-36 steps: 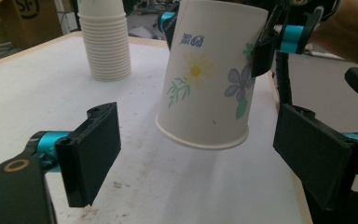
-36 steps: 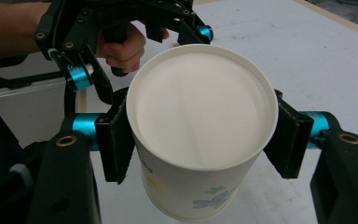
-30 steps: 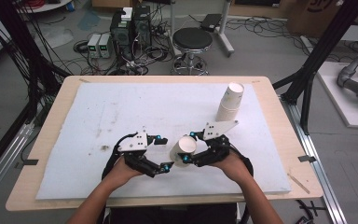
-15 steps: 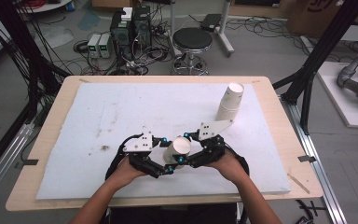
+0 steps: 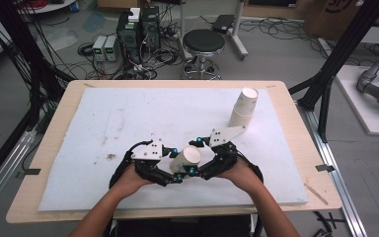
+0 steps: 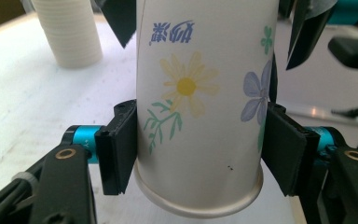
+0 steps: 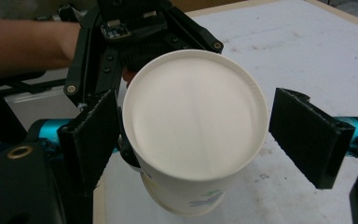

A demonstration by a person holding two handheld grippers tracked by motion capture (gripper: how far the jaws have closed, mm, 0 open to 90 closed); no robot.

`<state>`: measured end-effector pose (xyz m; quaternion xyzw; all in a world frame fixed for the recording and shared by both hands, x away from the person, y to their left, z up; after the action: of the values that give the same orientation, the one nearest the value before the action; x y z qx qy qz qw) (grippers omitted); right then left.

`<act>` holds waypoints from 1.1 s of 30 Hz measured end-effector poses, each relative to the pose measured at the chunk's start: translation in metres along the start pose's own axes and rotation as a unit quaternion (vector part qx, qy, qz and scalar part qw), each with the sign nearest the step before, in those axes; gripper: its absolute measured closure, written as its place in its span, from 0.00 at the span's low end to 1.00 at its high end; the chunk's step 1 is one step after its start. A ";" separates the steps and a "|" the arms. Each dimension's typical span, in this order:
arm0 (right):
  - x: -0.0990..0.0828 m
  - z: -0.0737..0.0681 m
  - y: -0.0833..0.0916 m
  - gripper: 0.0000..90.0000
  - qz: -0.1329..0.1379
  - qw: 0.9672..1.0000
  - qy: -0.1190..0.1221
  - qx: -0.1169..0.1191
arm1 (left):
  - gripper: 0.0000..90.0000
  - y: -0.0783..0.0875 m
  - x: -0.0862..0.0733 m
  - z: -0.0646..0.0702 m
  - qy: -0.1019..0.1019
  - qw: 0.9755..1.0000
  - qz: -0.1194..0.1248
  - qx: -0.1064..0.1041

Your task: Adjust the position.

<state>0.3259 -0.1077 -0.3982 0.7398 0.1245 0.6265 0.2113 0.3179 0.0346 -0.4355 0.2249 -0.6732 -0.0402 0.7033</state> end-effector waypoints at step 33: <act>-0.003 0.004 -0.001 0.27 -0.154 0.984 0.089 0.029 | 0.38 0.000 0.014 -0.006 -0.080 0.971 -0.223 -0.028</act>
<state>0.3288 -0.1088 -0.4021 0.6588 0.2733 0.6459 0.2723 0.3250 0.0313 -0.4222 0.3456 -0.6588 -0.2330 0.6263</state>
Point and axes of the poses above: each handheld gripper's, and its own axes: y roughly backward along the jaws, x roughly out of its top, z roughly to its right, the point moved 6 cm from there along -y, roughly forward along the jaws, and after that the axes turned 5 degrees about x, right-handed, at the moved point
